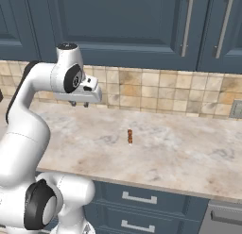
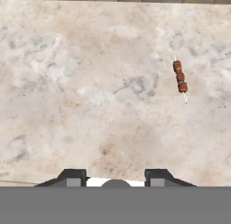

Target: Store the kebab skewer in the freezer for long-term storage. Close the freezer door after placing the cooked food.

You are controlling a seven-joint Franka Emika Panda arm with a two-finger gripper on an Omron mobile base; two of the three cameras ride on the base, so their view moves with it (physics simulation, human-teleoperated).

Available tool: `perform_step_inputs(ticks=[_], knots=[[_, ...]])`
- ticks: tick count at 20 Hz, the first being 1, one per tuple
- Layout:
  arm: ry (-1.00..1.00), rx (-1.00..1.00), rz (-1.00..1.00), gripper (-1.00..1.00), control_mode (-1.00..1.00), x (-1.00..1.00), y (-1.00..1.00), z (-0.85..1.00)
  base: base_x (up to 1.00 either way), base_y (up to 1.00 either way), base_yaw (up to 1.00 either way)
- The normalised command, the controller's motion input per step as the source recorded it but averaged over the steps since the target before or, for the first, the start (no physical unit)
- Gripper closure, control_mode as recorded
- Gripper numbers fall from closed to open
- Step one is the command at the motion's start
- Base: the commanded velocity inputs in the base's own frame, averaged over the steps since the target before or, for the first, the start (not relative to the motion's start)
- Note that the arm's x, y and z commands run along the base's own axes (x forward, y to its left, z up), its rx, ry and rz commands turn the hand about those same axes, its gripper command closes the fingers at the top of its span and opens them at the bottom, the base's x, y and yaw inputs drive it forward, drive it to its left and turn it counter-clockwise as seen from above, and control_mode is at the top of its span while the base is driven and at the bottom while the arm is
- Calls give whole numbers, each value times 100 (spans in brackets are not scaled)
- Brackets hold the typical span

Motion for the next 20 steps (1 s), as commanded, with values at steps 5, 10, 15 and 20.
perform_step_inputs(ticks=[5,10,15,20], knots=[[0,0,0,-100,-100,0,0,0,0,0,0],[10,-3,-5,-100,-100,-1,-13,-38,0,0,0],[6,0,-3,-100,-100,1,-30,-43,0,0,0],[1,0,0,-100,-100,9,-46,-28,0,0,0]])
